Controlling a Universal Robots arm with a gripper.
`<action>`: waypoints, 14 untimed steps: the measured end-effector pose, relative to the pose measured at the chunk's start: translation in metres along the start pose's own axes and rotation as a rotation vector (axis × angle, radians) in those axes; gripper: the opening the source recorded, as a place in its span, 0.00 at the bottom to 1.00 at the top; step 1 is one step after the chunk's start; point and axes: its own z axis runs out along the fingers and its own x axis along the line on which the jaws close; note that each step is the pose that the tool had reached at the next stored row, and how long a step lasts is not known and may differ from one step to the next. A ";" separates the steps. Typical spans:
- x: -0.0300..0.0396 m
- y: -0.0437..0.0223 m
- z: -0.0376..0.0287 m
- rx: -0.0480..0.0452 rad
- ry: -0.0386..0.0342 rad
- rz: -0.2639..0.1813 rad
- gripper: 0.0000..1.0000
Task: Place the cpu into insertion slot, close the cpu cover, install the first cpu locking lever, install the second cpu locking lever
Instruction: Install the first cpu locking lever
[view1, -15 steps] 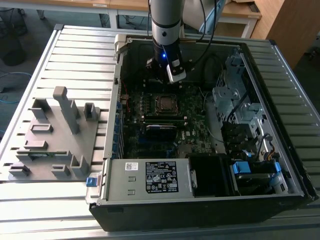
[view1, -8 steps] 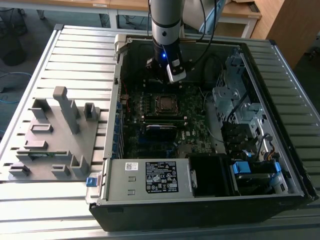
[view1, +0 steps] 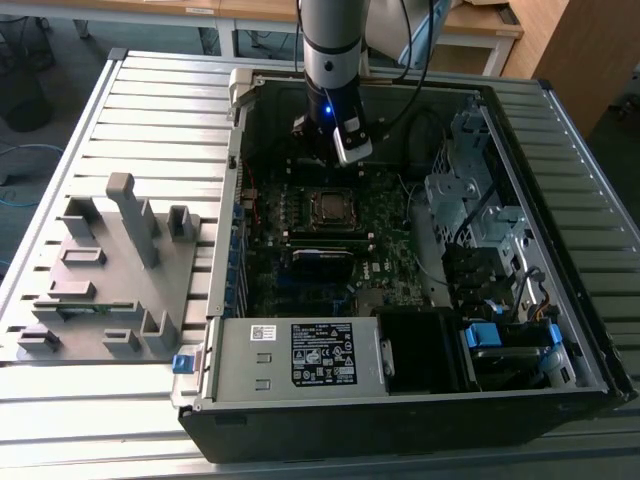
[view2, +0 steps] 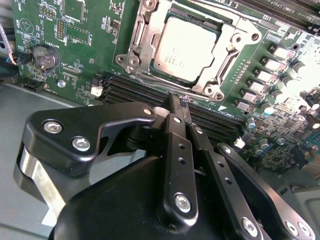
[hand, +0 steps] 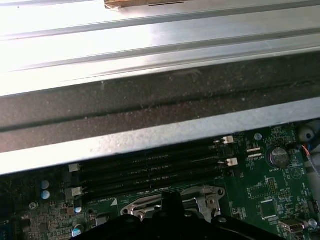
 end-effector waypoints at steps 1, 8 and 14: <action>0.0000 0.0001 -0.0002 0.0027 -0.0004 0.000 0.10; 0.0000 0.0004 -0.0011 0.0067 -0.0011 -0.001 0.10; -0.0001 0.0004 -0.0014 0.0066 -0.0012 -0.001 0.10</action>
